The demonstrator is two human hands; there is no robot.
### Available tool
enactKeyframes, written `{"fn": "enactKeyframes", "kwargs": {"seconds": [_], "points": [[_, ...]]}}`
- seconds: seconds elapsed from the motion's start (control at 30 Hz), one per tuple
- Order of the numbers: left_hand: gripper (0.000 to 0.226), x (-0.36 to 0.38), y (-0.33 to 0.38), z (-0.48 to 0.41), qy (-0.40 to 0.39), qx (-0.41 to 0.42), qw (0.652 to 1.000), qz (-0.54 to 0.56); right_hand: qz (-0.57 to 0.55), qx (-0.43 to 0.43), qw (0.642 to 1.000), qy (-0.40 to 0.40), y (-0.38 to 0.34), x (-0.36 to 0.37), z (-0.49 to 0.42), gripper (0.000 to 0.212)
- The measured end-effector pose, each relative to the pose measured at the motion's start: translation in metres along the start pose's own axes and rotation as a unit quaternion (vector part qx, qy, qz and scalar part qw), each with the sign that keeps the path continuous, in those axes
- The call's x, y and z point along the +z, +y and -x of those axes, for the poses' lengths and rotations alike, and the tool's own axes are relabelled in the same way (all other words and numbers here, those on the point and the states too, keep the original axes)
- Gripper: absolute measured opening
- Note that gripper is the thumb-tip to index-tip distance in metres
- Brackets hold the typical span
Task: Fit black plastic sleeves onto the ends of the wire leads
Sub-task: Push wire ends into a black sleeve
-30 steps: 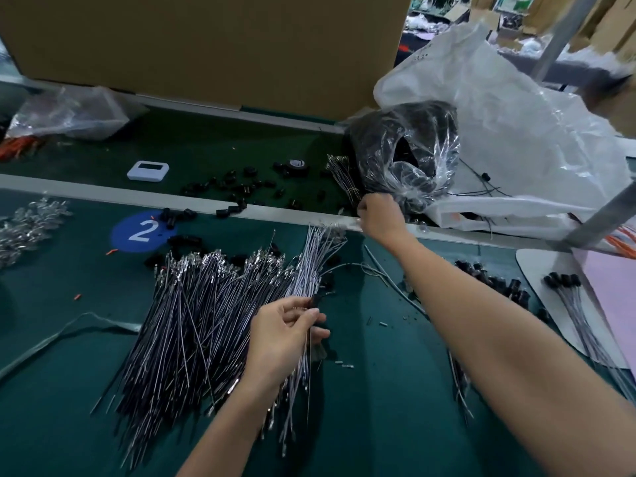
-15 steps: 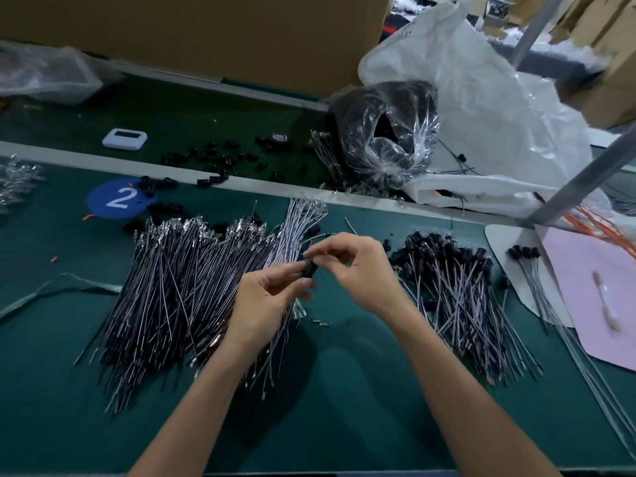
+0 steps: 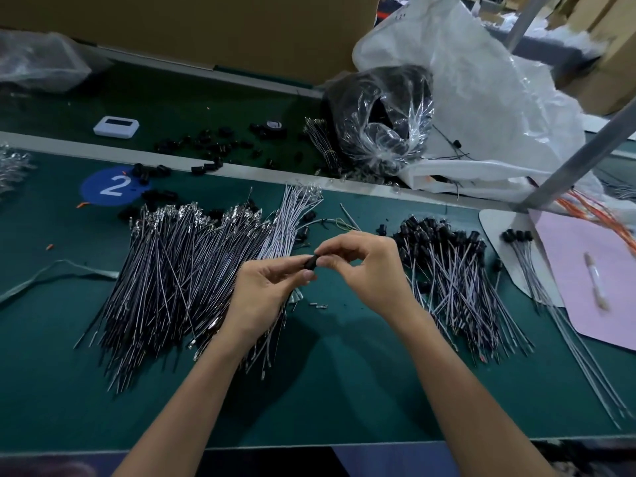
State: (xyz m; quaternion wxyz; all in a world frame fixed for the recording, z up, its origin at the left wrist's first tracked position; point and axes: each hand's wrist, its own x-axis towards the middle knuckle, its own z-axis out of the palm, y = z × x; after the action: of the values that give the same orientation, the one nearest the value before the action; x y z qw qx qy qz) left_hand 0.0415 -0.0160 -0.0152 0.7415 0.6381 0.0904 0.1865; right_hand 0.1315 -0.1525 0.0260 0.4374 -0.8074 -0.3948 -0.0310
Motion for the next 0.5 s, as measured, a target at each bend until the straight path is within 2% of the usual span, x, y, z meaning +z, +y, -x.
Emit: {"fn": "enactKeyframes", "kwargs": {"seconds": [0.17, 0.33, 0.5], "points": [[0.031, -0.0029, -0.0045, 0.0003, -0.009, 0.001, 0.998, -0.056, 0.029, 0.018, 0.999, -0.013, 0.0023, -0.0009, 0.0001, 0.010], [0.023, -0.0068, -0.0076, -0.0007, -0.020, 0.003, 0.999, -0.048, -0.054, 0.099, 0.994, -0.008, 0.0003, 0.0017, 0.0025, 0.012], [0.022, -0.0090, -0.0094, 0.0000, -0.031, 0.009, 0.999, -0.033, -0.081, 0.098, 0.991, -0.037, -0.0003, -0.0007, 0.0027, 0.010]]}}
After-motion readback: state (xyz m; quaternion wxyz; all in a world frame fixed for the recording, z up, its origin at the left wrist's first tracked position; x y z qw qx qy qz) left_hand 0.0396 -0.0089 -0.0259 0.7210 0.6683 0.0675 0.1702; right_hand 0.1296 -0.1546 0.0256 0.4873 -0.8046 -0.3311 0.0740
